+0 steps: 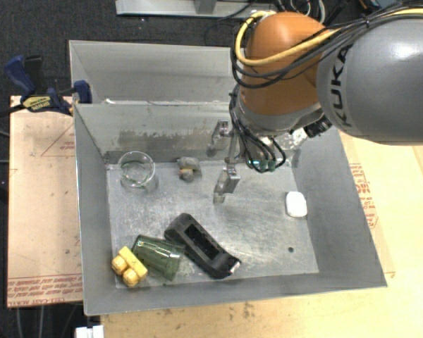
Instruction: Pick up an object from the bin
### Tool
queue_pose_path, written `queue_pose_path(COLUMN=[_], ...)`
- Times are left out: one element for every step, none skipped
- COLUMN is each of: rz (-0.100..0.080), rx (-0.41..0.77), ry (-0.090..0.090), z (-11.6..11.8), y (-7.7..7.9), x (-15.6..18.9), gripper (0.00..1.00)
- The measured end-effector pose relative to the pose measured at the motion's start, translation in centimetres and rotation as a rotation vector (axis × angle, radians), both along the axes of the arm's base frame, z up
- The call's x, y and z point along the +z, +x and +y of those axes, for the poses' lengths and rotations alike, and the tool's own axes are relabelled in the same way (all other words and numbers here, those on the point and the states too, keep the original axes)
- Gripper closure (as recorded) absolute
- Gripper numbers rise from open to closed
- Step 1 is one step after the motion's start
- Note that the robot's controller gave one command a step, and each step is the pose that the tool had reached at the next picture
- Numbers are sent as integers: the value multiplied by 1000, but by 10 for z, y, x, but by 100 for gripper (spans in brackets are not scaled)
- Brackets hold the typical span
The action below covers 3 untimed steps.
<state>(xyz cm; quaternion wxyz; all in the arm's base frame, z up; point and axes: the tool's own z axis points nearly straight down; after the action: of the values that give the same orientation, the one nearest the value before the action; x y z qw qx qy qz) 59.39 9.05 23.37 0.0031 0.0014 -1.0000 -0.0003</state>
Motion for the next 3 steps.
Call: queue_pose_path(rz=[-8,-14,-5], rx=[-2,-6,-98], ry=[1,2,1], z=[-1,45,19], y=[2,19,41], x=[4,-59,-82], gripper=[0,0,0])
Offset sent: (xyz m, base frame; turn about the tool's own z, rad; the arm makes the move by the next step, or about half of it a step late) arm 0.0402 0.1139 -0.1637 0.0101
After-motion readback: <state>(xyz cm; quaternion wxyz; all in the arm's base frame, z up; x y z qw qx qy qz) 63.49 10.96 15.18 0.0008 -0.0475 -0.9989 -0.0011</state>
